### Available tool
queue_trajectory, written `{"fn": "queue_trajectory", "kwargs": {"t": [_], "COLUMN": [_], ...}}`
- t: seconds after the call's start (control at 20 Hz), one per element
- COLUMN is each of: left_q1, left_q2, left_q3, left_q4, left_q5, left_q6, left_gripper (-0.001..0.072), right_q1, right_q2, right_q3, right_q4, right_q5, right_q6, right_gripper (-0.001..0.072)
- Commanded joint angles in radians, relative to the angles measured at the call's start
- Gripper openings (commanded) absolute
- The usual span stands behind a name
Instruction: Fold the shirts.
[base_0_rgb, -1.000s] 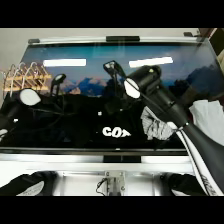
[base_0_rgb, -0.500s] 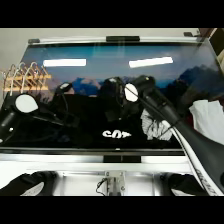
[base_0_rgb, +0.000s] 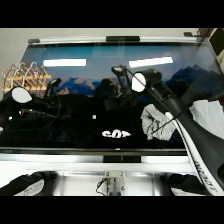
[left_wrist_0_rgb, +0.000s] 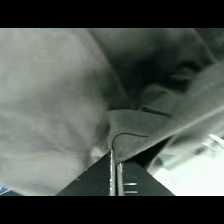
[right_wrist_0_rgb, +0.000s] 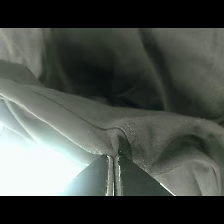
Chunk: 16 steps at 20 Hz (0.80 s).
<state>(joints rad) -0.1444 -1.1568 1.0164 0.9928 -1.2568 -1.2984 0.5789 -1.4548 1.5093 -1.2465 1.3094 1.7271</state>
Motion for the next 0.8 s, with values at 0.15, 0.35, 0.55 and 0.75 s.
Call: {"fn": "queue_trajectory", "kwargs": {"t": [0.15, 0.35, 0.55, 0.75], "left_q1": [0.011, 0.128, 0.280, 0.392], "left_q2": [-0.009, -0.008, -0.008, -0.065], "left_q3": [0.006, 0.168, 0.328, 0.278], "left_q4": [-0.102, 0.233, 0.687, 0.691], "left_q5": [-0.057, -0.222, -0.122, 0.035], "left_q6": [0.101, 0.063, -0.027, -0.027], "left_gripper": [0.0630, 0.0623, 0.0617, 0.0607], "right_q1": [0.016, 0.016, 0.016, 0.016], "right_q2": [-0.001, -0.001, -0.001, -0.001], "right_q3": [0.018, 0.018, 0.018, 0.018], "right_q4": [0.011, 0.010, 0.011, 0.013], "right_q5": [0.000, 0.024, 0.036, 0.048], "right_q6": [0.031, 0.031, 0.031, 0.031], "right_gripper": [0.0063, 0.0063, 0.0063, 0.0063]}}
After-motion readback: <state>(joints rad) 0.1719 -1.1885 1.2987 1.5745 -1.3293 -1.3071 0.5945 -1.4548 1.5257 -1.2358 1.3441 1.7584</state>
